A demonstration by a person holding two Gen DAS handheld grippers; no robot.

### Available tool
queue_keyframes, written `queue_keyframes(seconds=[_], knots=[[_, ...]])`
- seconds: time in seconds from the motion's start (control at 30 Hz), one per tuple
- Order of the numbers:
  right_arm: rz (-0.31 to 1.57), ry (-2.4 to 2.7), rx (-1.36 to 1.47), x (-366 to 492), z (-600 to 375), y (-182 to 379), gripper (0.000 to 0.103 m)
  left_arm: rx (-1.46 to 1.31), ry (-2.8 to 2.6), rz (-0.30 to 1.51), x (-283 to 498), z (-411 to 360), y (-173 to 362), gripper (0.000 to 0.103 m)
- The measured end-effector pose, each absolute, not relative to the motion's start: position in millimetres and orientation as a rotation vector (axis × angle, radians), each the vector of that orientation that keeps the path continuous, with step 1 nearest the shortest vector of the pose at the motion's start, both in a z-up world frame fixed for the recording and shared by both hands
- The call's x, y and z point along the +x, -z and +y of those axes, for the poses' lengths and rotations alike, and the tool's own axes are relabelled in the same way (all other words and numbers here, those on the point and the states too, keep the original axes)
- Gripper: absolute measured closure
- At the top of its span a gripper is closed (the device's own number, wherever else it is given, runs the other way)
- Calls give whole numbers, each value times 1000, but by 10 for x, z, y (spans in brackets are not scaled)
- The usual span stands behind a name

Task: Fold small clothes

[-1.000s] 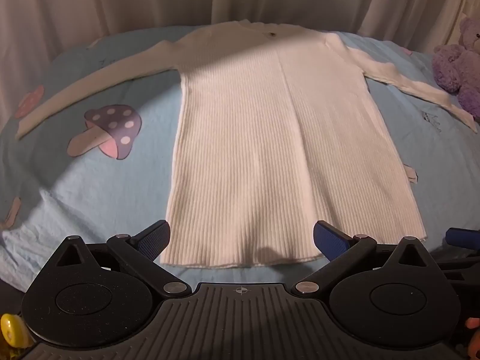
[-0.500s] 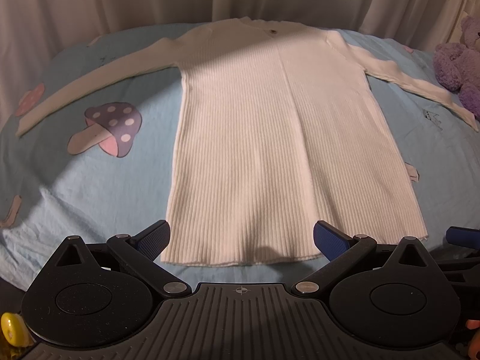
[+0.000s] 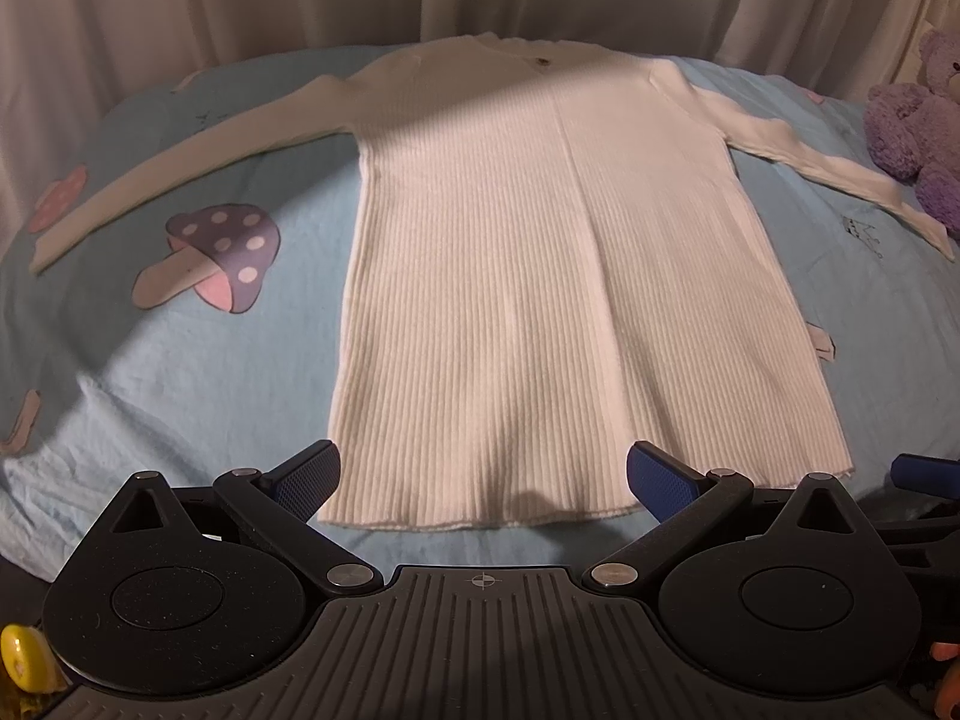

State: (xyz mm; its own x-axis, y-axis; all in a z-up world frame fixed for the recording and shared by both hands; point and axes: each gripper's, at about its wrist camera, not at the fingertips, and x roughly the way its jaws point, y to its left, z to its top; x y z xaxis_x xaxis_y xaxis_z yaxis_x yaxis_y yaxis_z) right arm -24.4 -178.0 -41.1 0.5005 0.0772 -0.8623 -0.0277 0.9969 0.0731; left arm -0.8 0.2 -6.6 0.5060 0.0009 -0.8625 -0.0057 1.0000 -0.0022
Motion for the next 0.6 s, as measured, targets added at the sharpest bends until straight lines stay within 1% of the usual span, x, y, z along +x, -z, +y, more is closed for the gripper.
queue_keyframes(seconds=[0.6], knots=[[1041,-63,59,-261,-1793,415,4,-5,-1,1048,-20,-30,59,0]])
